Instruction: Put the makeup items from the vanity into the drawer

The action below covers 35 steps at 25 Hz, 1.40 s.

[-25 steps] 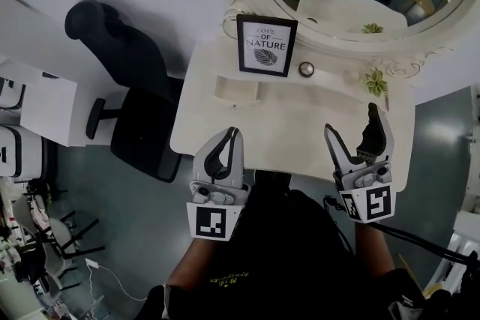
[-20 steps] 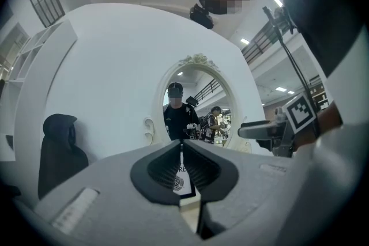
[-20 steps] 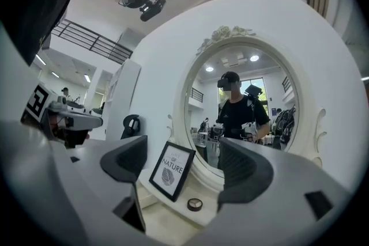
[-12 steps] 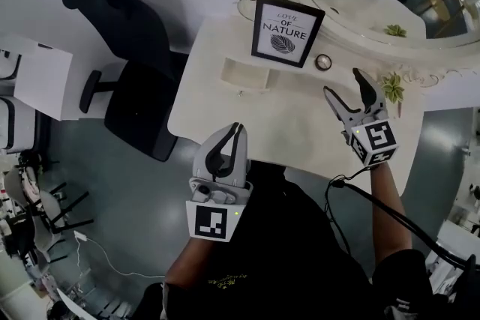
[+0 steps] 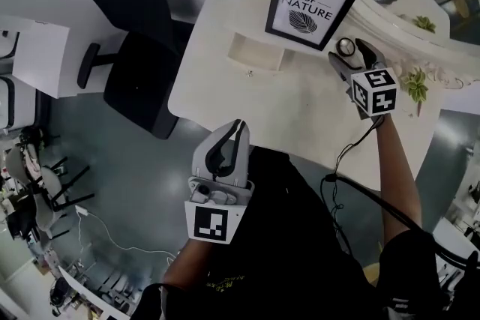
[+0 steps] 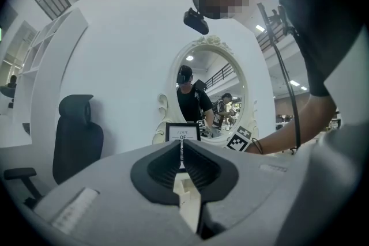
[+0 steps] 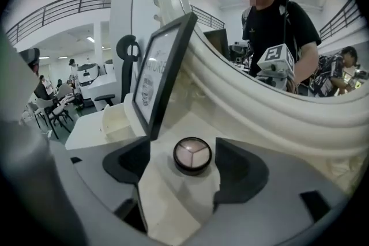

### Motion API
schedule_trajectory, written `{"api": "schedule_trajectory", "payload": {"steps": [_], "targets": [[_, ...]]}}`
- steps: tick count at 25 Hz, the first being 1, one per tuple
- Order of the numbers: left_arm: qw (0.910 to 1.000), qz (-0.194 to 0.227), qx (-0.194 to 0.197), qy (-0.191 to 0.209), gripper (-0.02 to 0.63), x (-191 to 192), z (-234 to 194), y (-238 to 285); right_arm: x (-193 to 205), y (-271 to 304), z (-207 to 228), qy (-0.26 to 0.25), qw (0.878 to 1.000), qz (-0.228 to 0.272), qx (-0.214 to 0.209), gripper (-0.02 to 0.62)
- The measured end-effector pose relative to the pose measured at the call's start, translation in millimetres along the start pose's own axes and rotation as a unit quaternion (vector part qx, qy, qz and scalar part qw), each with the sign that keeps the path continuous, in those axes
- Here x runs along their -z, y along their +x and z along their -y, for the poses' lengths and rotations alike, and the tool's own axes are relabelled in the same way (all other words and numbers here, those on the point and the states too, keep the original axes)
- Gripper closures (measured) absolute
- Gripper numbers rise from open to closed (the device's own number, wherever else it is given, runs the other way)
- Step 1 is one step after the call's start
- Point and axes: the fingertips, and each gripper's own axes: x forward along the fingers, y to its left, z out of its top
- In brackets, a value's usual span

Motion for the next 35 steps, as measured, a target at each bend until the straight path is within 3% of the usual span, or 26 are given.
{"api": "schedule_trajectory", "payload": {"steps": [10,12,18,27,35], "targets": [[0.9999,-0.007,0.011,0.006,0.58,4,7,2,13,13,5,0.003,0.999,-0.033,0.01,0.274],[0.9999,-0.006,0.013,0.006,0.58,2,9,2,13,13,1,0.003,0.999,-0.04,0.005,0.373],[0.9998,-0.001,0.019,0.011,0.58,-3,13,4,18,4,-6,0.019,0.999,-0.042,0.001,0.385],[0.9993,0.021,0.026,0.018,0.58,-13,13,16,-25,-61,-35,0.002,1.0,0.027,0.001,0.383],[0.9991,0.033,0.009,0.026,0.58,-14,2,22,-75,-91,-93,-0.014,0.996,0.083,-0.033,0.383]]}}
